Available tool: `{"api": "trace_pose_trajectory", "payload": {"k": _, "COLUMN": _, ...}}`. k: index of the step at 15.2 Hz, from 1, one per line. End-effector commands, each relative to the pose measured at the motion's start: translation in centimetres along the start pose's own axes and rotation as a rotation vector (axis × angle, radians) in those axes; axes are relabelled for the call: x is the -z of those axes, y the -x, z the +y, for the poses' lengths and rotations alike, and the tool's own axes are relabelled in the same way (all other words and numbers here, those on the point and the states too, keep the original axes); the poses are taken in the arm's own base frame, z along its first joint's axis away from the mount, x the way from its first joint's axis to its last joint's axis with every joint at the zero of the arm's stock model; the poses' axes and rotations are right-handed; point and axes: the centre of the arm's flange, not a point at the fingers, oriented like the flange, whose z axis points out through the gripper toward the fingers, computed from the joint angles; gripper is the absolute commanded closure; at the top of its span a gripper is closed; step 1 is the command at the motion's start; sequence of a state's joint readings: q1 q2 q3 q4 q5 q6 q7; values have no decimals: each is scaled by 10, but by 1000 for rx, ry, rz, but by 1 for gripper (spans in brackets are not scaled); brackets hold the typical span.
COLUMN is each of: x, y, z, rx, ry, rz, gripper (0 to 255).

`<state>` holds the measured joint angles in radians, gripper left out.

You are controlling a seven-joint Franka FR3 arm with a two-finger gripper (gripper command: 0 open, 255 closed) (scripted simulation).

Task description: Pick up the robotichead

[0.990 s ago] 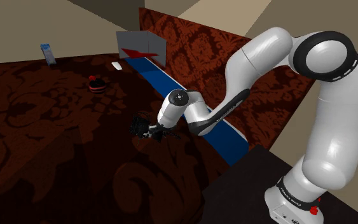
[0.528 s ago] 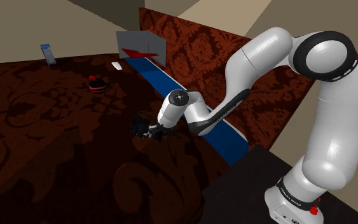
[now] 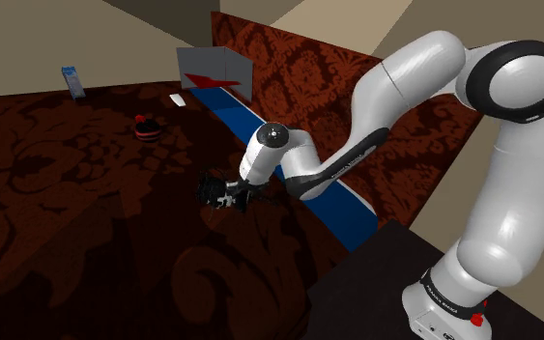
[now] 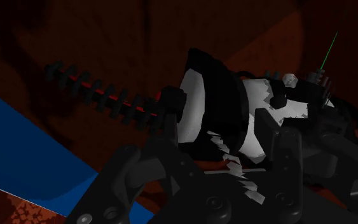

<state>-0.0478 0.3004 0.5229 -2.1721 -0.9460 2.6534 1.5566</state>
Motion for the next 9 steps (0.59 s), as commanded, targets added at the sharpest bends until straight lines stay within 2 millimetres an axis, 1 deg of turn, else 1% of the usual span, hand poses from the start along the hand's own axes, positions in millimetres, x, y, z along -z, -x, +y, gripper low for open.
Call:
{"api": "trace_pose_trajectory", "payload": {"k": 1, "x": 10, "y": -6, "z": -1, "rx": 0, "ry": -1, "rz": 1, "gripper": 255}}
{"api": "trace_pose_trajectory", "payload": {"k": 7, "x": 39, "y": -20, "z": -3, "rx": 0, "ry": -1, "rz": 1, "gripper": 255}}
{"api": "trace_pose_trajectory", "payload": {"k": 9, "x": 39, "y": -20, "z": -3, "rx": 0, "ry": -1, "rz": 1, "gripper": 255}}
